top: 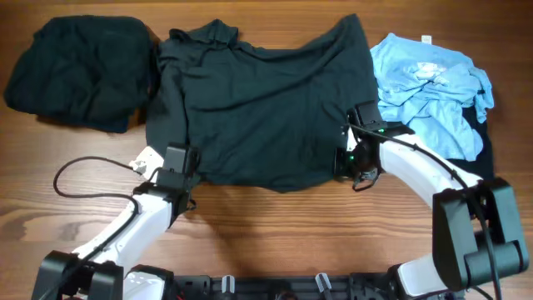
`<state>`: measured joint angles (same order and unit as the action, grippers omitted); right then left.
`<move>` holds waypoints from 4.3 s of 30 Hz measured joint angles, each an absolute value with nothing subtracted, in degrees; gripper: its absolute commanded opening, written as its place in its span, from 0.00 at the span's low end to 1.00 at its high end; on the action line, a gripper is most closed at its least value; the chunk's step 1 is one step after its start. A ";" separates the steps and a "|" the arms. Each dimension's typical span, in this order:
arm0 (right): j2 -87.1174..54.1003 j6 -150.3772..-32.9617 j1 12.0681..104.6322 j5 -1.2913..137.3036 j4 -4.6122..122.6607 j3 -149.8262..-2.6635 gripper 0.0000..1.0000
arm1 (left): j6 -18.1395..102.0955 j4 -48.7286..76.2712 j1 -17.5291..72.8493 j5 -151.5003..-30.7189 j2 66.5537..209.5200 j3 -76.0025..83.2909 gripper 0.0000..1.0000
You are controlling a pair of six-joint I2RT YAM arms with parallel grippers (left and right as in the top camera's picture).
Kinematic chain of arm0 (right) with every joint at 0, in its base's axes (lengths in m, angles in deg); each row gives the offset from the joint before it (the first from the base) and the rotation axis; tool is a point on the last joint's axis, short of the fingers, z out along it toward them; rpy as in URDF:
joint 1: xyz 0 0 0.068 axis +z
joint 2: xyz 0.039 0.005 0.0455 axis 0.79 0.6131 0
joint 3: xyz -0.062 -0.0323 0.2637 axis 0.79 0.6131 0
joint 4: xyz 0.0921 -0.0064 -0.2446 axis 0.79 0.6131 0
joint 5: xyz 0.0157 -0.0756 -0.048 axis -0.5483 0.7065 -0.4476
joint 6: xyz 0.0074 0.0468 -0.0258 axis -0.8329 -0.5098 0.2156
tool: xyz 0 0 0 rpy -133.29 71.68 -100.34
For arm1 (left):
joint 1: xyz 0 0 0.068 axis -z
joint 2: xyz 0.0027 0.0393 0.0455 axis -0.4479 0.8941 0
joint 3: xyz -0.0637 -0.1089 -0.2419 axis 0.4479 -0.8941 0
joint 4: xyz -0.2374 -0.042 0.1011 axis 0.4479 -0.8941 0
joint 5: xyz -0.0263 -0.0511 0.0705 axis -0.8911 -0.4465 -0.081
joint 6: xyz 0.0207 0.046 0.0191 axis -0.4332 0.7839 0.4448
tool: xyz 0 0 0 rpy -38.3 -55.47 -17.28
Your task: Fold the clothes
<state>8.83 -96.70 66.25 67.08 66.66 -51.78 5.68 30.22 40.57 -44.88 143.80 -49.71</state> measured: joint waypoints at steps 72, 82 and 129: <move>-0.26 -93.88 53.47 63.65 89.07 -63.34 0.12 | 17.60 0.30 31.10 -66.04 132.19 -44.57 0.72; -0.26 -93.70 53.47 63.67 88.72 -63.34 0.13 | 13.79 0.78 31.10 -60.82 132.19 -44.59 0.47; -0.59 -119.06 66.03 67.54 71.82 -45.68 0.65 | 19.04 8.14 31.17 -54.24 138.51 -26.67 0.04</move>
<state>-0.59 -119.06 66.03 67.54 71.82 -45.68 19.04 8.14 31.17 -54.24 138.51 -26.67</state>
